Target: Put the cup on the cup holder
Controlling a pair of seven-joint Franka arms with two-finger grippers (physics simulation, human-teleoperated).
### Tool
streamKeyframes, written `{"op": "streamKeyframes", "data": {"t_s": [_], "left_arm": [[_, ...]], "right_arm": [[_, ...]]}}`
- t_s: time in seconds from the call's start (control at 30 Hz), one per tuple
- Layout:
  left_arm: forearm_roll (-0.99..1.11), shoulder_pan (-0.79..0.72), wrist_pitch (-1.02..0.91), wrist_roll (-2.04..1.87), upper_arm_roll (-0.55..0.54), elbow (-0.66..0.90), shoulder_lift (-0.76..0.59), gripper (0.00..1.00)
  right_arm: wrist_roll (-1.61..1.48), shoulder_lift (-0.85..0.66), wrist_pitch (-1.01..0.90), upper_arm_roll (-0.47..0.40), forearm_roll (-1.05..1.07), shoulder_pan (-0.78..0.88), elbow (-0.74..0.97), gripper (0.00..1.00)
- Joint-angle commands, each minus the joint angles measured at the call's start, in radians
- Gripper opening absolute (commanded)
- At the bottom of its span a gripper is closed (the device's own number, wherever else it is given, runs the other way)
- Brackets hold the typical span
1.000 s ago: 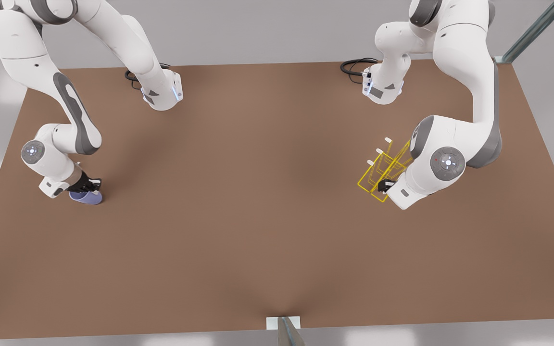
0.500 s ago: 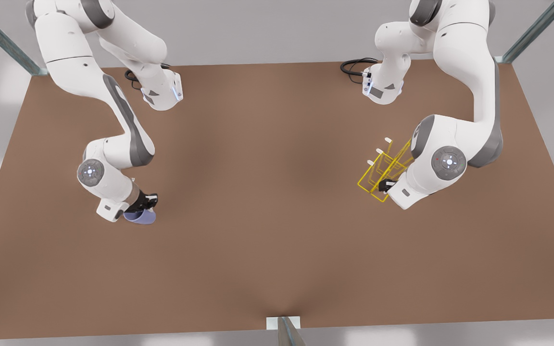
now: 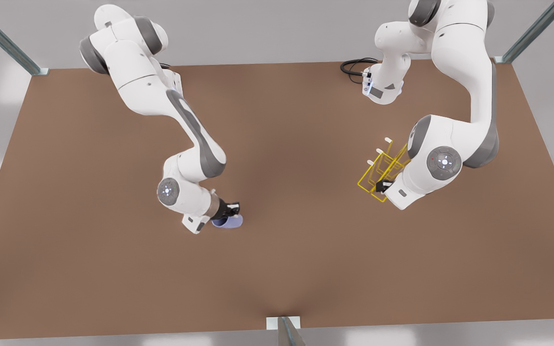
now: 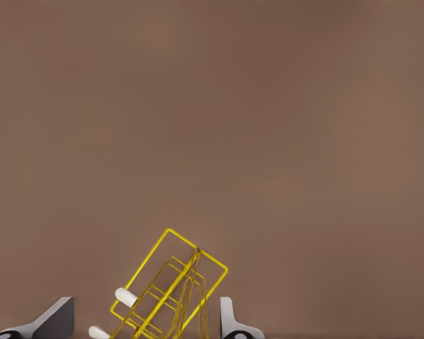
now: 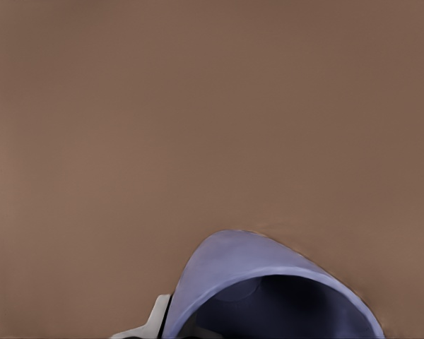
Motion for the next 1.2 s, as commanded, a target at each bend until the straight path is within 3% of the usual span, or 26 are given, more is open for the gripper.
{"op": "streamKeyframes", "data": {"t_s": [0.0,0.17,0.43,0.53,0.63,0.73,0.8,1.1,1.13,1.17], "left_arm": [[0.001,0.0,0.0,-0.043,0.0,0.001,-0.001,1.0],[0.009,0.0,0.0,-0.043,0.0,0.001,-0.001,1.0],[0.026,0.002,0.023,-0.043,0.0,0.007,0.022,1.0],[0.027,-0.002,0.043,-0.083,0.0,0.01,0.024,1.0],[0.038,-0.144,0.028,-0.798,-0.002,0.033,0.045,1.0],[-0.131,-0.106,0.028,-0.977,0.009,0.122,0.067,1.0],[-0.135,-0.115,0.034,-1.469,0.015,0.326,0.229,1.0],[-0.141,-0.11,0.027,-1.735,0.095,0.353,0.278,1.0],[-0.141,-0.123,0.027,-1.77,0.093,0.353,0.287,1.0],[-0.141,-0.123,0.027,-1.775,0.095,0.353,0.291,1.0]], "right_arm": [[0.043,0.039,0.042,0.089,0.199,-0.058,0.024,0.21],[0.019,0.131,0.041,0.25,0.279,-0.126,0.106,0.21],[0.033,0.406,0.114,0.365,0.28,-0.085,0.427,0.21],[0.066,0.472,0.16,0.361,0.308,-0.016,0.524,0.21],[0.068,0.518,0.177,0.359,0.308,0.009,0.583,0.21],[0.066,0.568,0.183,0.357,0.308,0.03,0.634,0.21],[0.066,0.613,0.18,0.356,0.308,0.047,0.691,0.21],[0.054,0.7,0.179,0.353,0.306,0.083,0.769,0.21],[0.054,0.702,0.177,0.353,0.303,0.084,0.769,0.25],[0.057,0.703,0.171,0.353,0.299,0.086,0.769,0.89]]}}
